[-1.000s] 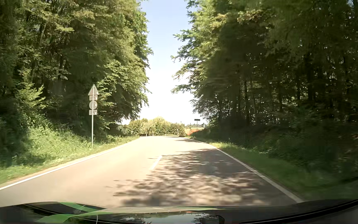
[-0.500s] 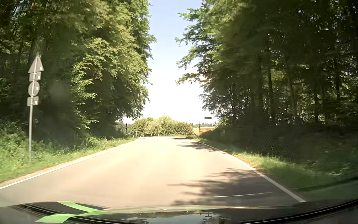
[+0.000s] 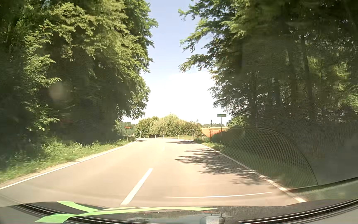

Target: Follow the waypoints while adhering to traffic rules and regulations

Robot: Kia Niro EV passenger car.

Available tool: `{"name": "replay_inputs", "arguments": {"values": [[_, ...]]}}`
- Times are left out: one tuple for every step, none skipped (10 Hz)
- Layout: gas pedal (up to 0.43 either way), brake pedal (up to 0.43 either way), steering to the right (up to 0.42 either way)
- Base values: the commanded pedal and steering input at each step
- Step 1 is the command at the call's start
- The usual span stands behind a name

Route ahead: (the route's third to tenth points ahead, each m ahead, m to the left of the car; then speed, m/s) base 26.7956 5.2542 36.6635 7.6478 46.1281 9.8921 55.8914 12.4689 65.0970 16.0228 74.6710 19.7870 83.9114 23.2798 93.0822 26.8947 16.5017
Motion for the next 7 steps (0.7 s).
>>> {"name": "replay_inputs", "arguments": {"values": [[0.177, 0.0, -0.024], [0.177, 0.0, -0.024], [0.177, 0.0, -0.024], [0.177, 0.0, -0.024], [0.177, 0.0, -0.024], [0.177, 0.0, -0.024], [0.177, 0.0, -0.024]]}}
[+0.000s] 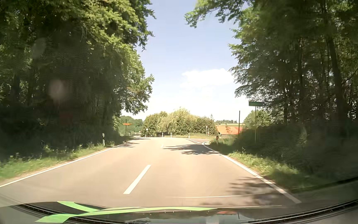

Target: Follow the waypoints while adhering to traffic rules and regulations

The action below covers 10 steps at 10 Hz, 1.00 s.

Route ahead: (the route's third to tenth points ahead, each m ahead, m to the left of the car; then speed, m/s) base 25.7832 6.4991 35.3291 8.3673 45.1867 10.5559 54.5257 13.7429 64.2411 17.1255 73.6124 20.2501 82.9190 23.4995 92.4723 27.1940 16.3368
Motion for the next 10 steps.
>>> {"name": "replay_inputs", "arguments": {"values": [[0.177, 0.0, -0.024], [0.177, 0.0, -0.024], [0.169, 0.0, -0.024], [0.169, 0.0, -0.024], [0.157, 0.0, -0.024], [0.15, 0.0, -0.024], [0.15, 0.0, -0.024], [0.15, 0.0, -0.024], [0.15, 0.0, -0.024], [0.118, 0.0, -0.024]]}}
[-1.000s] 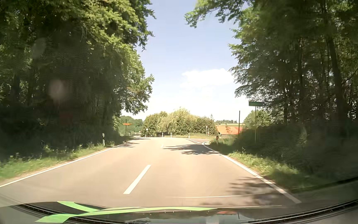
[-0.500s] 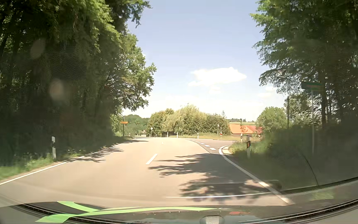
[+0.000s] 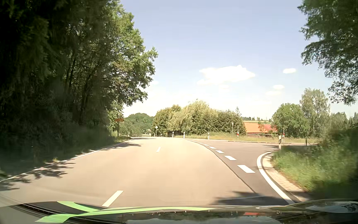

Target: Follow the waypoints while adhering to traffic rules and regulations

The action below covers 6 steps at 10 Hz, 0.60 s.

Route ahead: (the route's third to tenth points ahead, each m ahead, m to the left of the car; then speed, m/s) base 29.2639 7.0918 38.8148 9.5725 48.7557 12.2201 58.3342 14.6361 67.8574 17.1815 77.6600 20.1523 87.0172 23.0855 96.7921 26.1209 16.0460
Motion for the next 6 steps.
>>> {"name": "replay_inputs", "arguments": {"values": [[0.118, 0.0, -0.026], [0.118, 0.0, -0.027], [0.13, 0.0, -0.027], [0.157, 0.0, -0.027], [0.197, 0.0, -0.028], [0.22, 0.0, -0.027]]}}
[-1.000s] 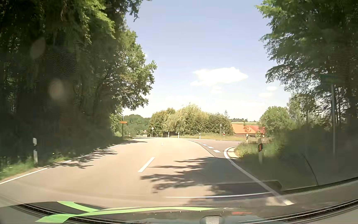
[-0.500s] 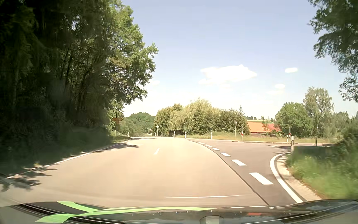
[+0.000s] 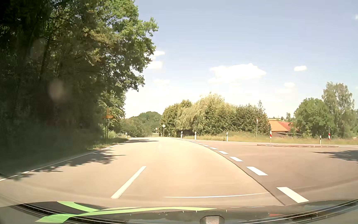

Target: Follow the waypoints while adhering to traffic rules and regulations

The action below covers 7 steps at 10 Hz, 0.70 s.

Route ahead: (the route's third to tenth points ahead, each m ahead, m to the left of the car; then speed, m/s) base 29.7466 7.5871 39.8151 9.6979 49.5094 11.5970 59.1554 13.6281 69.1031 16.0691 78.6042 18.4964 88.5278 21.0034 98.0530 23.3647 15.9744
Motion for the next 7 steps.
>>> {"name": "replay_inputs", "arguments": {"values": [[0.228, 0.0, -0.028], [0.24, 0.0, -0.027], [0.24, 0.0, -0.028], [0.24, 0.0, -0.027], [0.24, 0.0, -0.028], [0.24, 0.0, -0.029], [0.24, 0.0, -0.03]]}}
